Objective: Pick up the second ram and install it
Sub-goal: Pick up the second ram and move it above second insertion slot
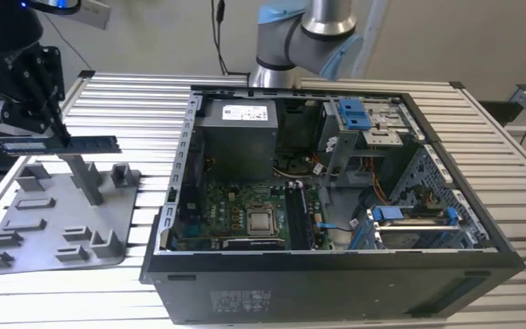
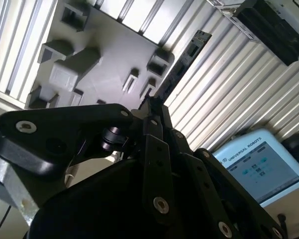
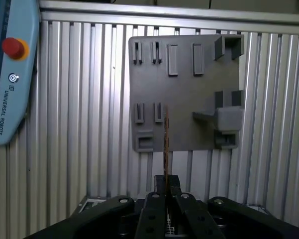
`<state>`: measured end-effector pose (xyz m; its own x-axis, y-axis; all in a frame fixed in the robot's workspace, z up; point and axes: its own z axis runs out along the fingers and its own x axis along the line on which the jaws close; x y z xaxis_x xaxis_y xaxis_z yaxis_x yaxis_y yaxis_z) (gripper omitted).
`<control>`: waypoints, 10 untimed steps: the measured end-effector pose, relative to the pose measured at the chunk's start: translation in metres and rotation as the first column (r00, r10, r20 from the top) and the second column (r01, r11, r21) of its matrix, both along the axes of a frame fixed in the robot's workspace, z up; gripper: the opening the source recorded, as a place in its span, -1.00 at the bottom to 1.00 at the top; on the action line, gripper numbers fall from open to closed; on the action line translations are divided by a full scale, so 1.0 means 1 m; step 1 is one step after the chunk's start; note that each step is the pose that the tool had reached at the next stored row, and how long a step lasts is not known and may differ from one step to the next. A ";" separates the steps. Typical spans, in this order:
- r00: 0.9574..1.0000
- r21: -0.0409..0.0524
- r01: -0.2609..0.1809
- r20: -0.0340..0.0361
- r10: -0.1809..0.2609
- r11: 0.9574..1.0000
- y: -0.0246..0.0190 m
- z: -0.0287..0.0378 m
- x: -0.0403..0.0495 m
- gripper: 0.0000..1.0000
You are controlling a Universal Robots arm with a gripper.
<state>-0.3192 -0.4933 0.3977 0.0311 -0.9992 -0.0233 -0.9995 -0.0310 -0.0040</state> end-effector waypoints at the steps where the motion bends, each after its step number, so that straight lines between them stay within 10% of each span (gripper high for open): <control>1: 1.000 0.000 0.000 0.000 0.000 1.000 0.0000 -0.0001 0.0037 -0.72; 10: 1.000 0.000 0.000 0.000 0.000 1.000 0.0000 0.0000 0.0388 -0.72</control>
